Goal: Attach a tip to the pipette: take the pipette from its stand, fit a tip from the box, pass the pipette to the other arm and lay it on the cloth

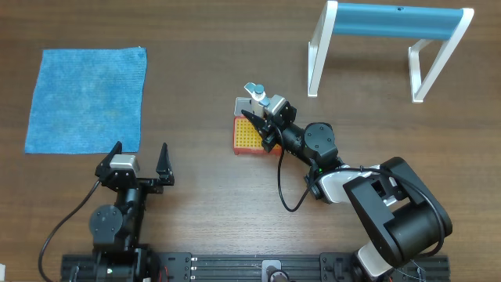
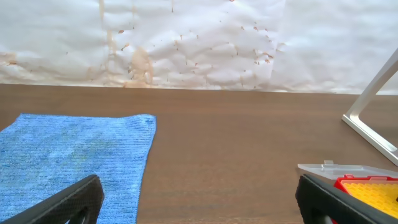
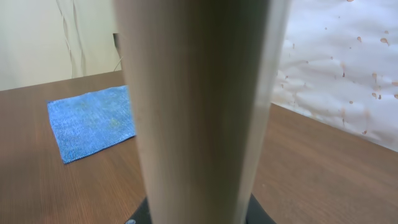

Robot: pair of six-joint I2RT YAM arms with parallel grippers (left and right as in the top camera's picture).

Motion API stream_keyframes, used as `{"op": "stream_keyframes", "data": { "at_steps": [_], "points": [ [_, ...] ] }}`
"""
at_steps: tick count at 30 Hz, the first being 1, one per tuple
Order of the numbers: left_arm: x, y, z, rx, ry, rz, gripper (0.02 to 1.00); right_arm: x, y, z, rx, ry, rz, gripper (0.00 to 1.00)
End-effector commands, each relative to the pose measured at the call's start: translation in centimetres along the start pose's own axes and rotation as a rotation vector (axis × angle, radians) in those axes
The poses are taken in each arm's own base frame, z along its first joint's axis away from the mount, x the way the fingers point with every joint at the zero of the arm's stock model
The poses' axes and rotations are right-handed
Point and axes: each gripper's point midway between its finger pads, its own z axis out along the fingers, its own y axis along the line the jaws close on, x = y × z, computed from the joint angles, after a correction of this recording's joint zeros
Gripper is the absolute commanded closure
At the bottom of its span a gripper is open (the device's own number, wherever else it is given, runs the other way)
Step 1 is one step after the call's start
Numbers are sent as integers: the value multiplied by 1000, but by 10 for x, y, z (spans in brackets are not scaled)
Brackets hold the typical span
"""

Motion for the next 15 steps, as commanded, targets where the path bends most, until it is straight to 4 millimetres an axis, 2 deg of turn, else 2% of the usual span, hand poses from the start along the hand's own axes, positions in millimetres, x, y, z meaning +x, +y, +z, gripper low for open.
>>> {"op": "stream_keyframes", "data": {
  "at_steps": [1,15],
  "points": [
    [1,-2,0,12,1,16,23,2,0,4,-1,7,-11,921],
    [1,-2,0,12,1,16,23,22,-6,6,7,68,-1,921]
  ]
}}
